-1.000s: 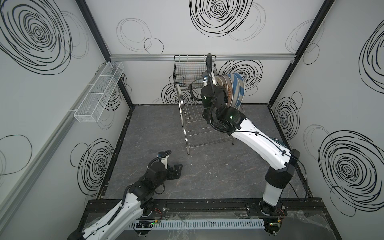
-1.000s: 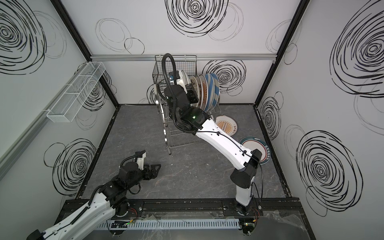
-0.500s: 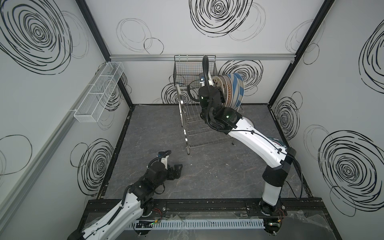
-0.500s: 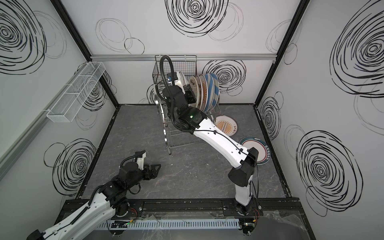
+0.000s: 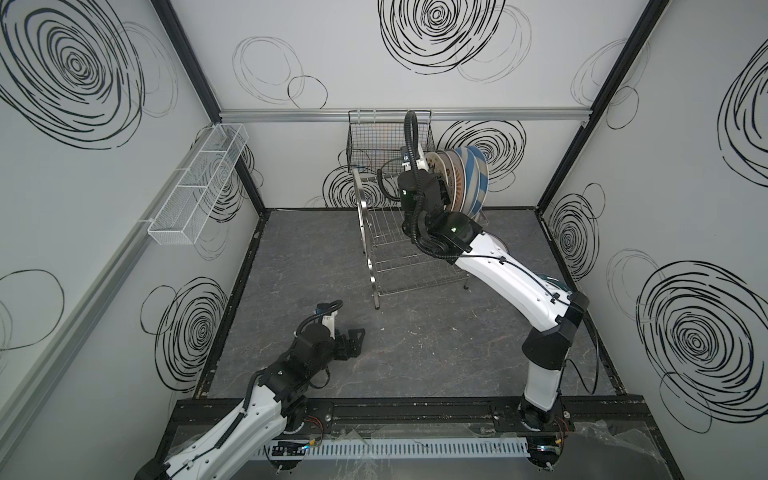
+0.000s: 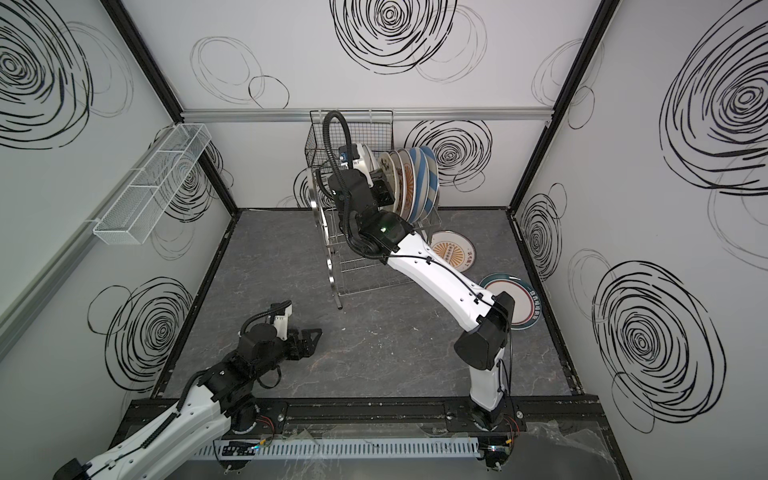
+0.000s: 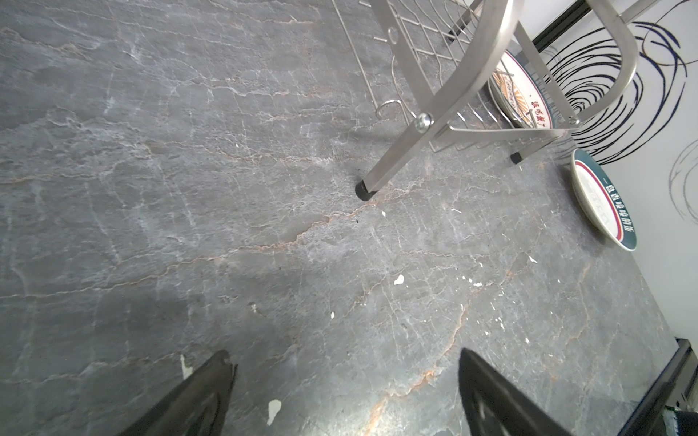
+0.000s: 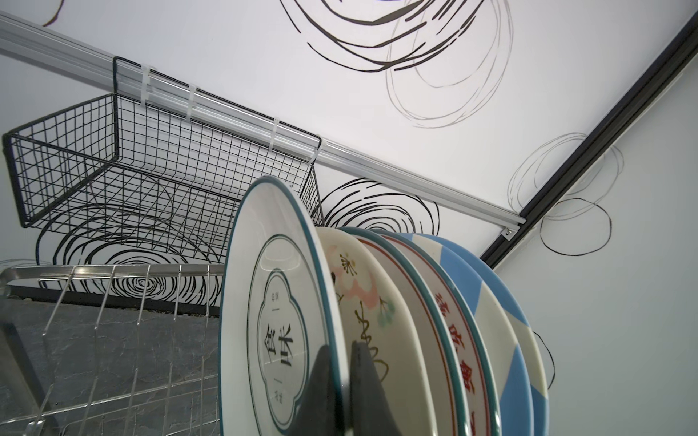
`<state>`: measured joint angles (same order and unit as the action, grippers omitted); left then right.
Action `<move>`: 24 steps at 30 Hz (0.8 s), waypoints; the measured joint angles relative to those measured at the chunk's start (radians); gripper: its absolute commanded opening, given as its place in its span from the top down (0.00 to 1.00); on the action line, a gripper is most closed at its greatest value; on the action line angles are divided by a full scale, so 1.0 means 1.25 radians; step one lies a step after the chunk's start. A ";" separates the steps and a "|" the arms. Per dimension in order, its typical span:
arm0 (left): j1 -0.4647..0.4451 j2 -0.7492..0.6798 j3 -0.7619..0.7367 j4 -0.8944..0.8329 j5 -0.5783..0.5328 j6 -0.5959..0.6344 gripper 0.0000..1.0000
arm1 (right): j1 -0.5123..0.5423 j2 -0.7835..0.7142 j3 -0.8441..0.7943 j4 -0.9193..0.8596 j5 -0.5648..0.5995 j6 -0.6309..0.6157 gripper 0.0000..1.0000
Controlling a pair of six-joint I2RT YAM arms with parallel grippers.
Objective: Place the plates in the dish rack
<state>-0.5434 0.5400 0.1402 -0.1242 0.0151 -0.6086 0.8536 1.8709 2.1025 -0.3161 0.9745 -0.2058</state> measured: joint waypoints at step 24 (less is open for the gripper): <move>0.000 0.004 0.000 0.000 0.000 0.000 0.04 | -0.003 -0.034 -0.043 -0.015 -0.011 0.033 0.54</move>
<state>-0.5434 0.5453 0.1402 -0.1242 0.0151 -0.6086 0.8497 1.8286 2.0491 -0.3351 0.9604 -0.1642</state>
